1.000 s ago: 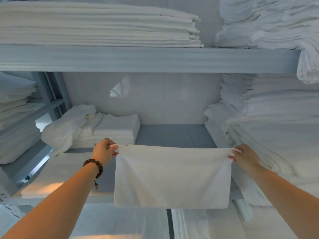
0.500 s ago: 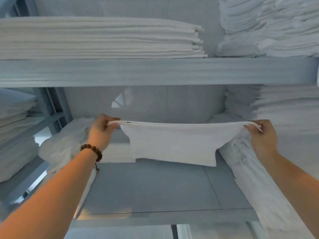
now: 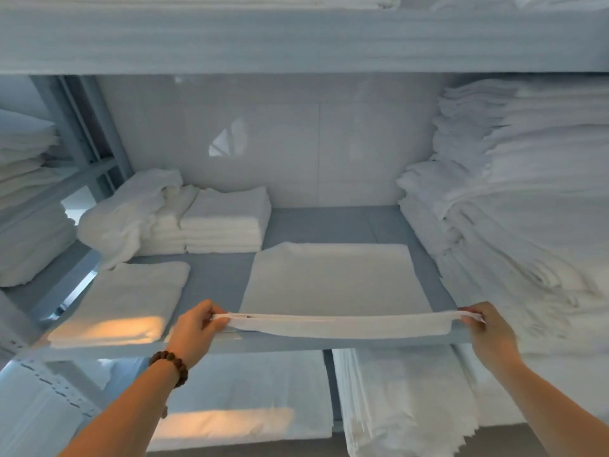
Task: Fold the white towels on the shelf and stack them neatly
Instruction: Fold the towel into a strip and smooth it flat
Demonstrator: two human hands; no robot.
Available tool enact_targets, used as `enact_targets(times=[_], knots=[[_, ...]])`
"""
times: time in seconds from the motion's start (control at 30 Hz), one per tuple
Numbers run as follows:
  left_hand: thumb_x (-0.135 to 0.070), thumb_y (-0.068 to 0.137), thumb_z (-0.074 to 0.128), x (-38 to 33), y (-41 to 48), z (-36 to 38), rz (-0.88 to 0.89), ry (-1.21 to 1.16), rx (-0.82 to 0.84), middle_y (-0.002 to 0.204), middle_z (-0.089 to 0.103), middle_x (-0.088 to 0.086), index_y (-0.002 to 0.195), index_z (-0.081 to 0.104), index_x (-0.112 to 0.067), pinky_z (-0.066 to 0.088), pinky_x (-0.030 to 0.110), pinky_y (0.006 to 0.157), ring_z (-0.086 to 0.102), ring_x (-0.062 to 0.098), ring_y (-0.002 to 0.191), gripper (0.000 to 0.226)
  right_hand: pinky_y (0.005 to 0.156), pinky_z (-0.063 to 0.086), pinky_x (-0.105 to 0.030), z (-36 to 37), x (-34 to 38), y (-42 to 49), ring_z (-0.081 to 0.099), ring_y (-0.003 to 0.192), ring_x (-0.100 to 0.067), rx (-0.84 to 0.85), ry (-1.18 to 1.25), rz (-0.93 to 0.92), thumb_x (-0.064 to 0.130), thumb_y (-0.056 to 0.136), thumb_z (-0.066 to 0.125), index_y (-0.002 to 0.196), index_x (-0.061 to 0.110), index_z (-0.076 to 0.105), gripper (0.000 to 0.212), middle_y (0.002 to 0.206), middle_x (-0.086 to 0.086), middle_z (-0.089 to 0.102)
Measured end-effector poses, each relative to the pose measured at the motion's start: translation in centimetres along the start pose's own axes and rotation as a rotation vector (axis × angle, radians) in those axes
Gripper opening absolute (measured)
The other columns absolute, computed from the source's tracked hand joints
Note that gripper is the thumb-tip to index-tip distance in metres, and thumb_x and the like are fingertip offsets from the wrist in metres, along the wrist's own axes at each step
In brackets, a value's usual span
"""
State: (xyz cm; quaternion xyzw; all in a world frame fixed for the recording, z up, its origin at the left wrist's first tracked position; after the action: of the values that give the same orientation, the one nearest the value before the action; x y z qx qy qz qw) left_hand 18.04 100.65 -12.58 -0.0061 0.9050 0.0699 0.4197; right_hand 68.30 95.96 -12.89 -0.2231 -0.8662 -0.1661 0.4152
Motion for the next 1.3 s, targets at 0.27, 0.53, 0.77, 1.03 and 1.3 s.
enact_targets(times=[0.27,0.53,0.77,1.03,1.3], knots=[[-0.014,0.088,0.062,-3.0,-1.2,-2.6,0.134,-0.092,0.037,0.057,0.059,-0.009,0.076,0.058,-0.01,0.036,0.013,0.049,0.049,0.005,0.052,0.014,0.063,0.039,-0.037,-3.7,0.6,-2.3,0.053,0.074,-0.031,-0.186,0.016,-0.156,0.009,0.096,0.043,0.096,0.019,0.047,0.011,0.077,-0.008,0.062],[-0.016,0.093,0.056,-6.8,1.0,-4.3,0.173,-0.27,-0.14,0.069,0.057,-0.002,0.081,0.059,-0.012,0.038,0.023,0.062,0.048,0.006,0.062,0.013,0.083,0.039,-0.044,-5.2,4.6,-1.2,0.048,0.095,-0.037,-0.403,0.001,-0.25,0.013,0.092,0.044,0.11,0.007,0.052,0.02,0.103,-0.024,0.052],[-0.015,0.09,0.061,-4.4,5.7,-0.9,0.071,-0.033,-0.072,0.079,0.061,0.011,0.084,0.06,-0.011,0.043,0.031,0.064,0.054,0.026,0.072,0.007,0.072,0.035,-0.034,-1.7,4.2,3.2,0.051,0.082,-0.029,-0.171,-0.001,-0.139,0.033,0.077,0.038,0.094,0.01,0.055,0.033,0.086,-0.013,0.057],[-0.014,0.092,0.057,-3.1,13.1,2.3,0.028,0.119,-0.108,0.089,0.061,0.004,0.096,0.064,-0.01,0.034,0.026,0.069,0.053,0.021,0.082,0.009,0.069,0.035,-0.033,2.9,2.9,11.5,0.051,0.079,-0.027,-0.099,-0.039,-0.178,0.022,0.094,0.043,0.092,0.013,0.052,0.013,0.084,-0.008,0.056],[-0.018,0.095,0.052,3.1,22.1,10.6,-0.122,0.241,-0.015,0.084,0.057,0.007,0.087,0.058,-0.008,0.033,0.028,0.07,0.049,0.021,0.078,0.014,0.068,0.031,-0.029,12.5,-2.5,22.3,0.054,0.087,-0.032,0.076,-0.26,-0.066,0.015,0.093,0.05,0.091,0.008,0.057,0.01,0.089,-0.015,0.059]])
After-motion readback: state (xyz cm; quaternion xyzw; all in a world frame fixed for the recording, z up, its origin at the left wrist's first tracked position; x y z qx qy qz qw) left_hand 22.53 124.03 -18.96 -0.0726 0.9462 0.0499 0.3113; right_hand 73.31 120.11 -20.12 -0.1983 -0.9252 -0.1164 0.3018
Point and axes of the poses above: each hand's wrist, its own y-axis towards the middle knuckle, its own z-axis out of the palm, x = y × z, the point moved 2 cm from there along y, towards the middle knuckle
